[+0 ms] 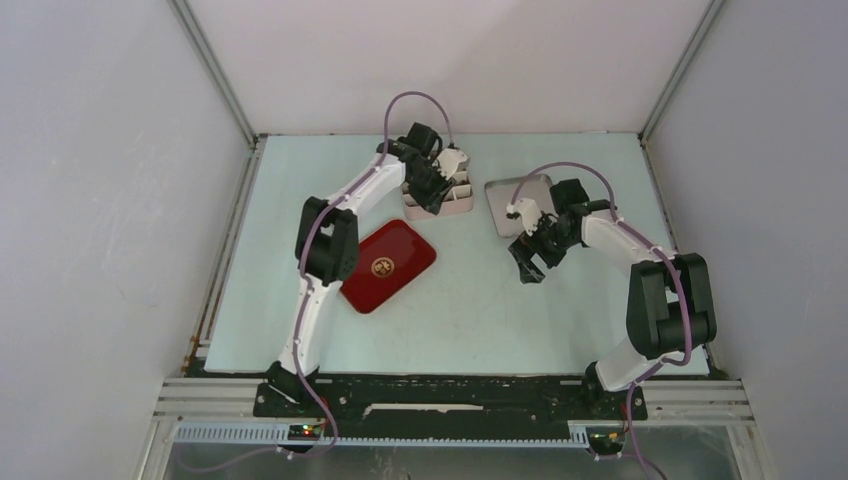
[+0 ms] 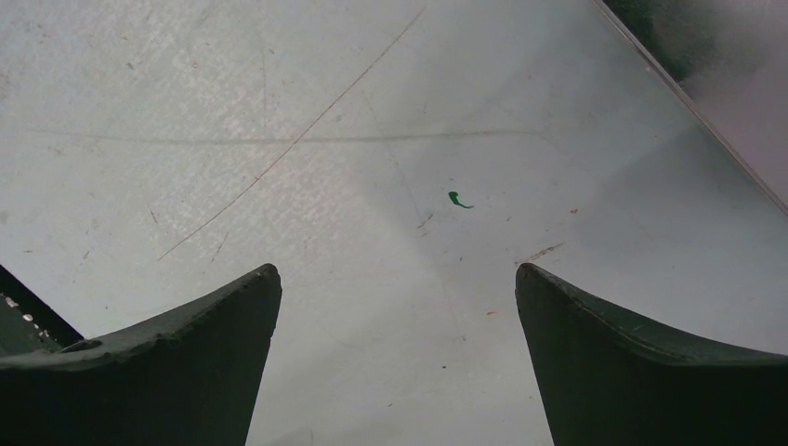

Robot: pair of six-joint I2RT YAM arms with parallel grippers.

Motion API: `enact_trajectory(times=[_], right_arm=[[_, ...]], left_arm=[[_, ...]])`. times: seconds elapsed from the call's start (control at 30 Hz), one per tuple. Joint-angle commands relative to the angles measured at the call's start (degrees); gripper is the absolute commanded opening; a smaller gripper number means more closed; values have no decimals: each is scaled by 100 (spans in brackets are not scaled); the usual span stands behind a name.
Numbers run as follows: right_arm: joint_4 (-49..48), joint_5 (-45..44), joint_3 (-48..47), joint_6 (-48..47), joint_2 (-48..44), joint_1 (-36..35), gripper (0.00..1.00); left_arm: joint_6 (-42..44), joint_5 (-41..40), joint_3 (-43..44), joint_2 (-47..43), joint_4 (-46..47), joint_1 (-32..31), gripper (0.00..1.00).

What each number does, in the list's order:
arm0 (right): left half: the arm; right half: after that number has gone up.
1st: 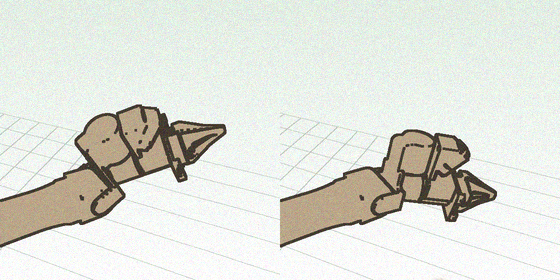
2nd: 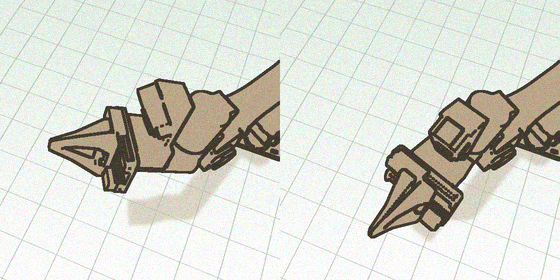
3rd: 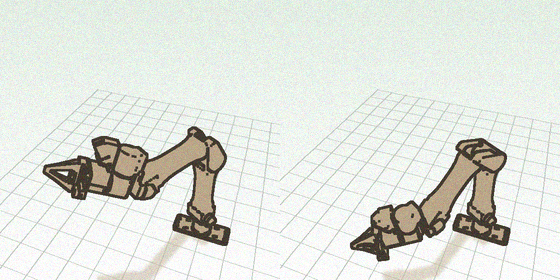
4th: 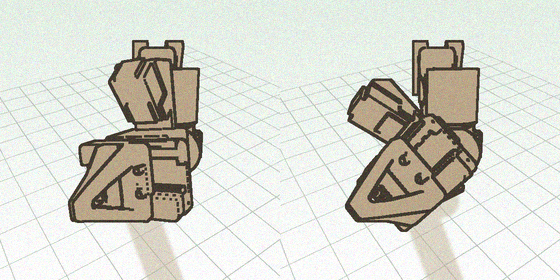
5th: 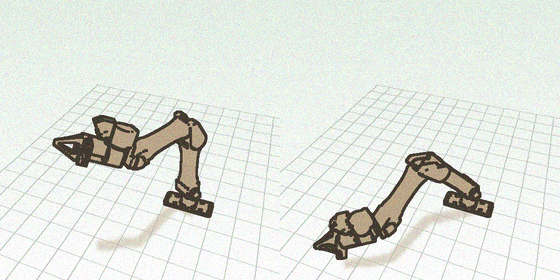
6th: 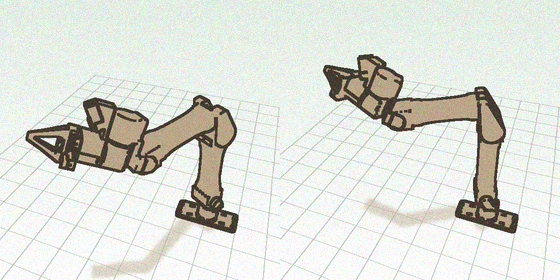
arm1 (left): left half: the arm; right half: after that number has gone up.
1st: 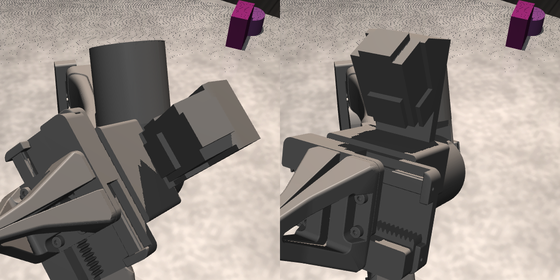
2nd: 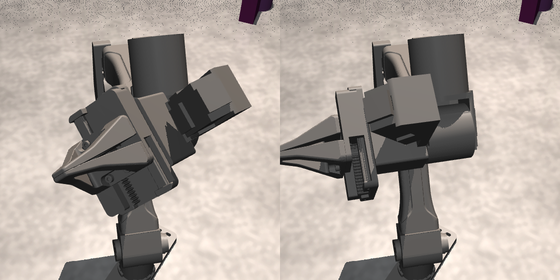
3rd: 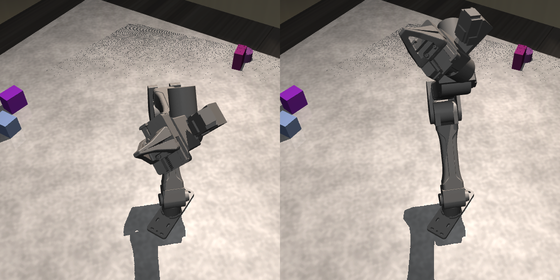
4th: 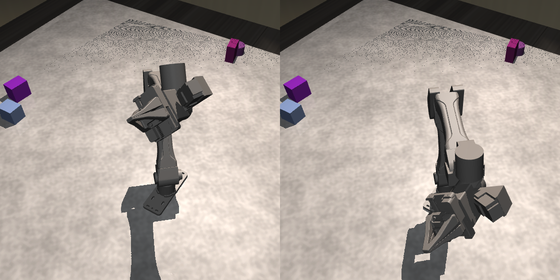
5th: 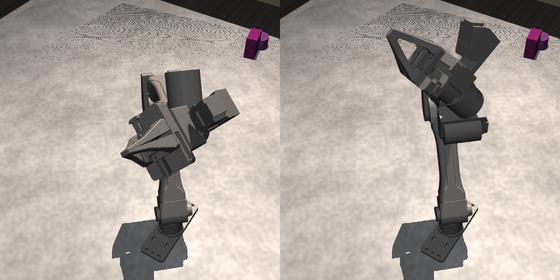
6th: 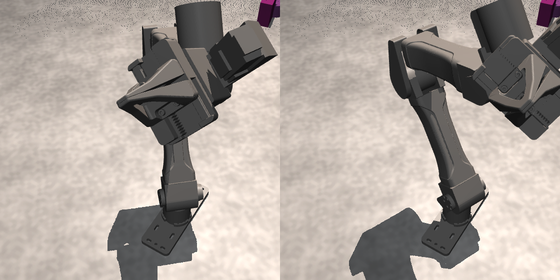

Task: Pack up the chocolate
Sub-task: Move the packing box to the center of the board.

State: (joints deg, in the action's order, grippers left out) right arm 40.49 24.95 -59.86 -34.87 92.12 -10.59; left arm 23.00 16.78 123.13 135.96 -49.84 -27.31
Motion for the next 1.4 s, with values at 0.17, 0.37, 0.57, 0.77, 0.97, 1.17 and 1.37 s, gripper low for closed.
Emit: enact_trajectory(times=[0.17,0.37,0.57,0.77,0.97,1.17,1.37], right_arm=[[-495,-453,-189,443,-375,329,99],[-806,-708,-193,365,-482,433,99],[-795,-866,-505,75,-204,441,97],[-872,-858,-989,224,278,459,86],[-950,-353,-1874,1480,894,450,79],[-973,-185,-2538,2403,1565,343,79],[-793,-296,-3437,3168,2421,166,77]], left_arm=[[508,-56,-1337,-882,920,-435,25],[981,-240,-2474,-1607,1125,-1048,15],[1283,177,-3537,-2315,1144,-1648,14],[1513,249,-4488,-3061,937,-2225,14],[1041,312,-5077,-3711,1058,-2358,31],[557,326,-5136,-4655,1340,-2105,50],[-524,1003,-4935,-5551,1624,-761,53]])
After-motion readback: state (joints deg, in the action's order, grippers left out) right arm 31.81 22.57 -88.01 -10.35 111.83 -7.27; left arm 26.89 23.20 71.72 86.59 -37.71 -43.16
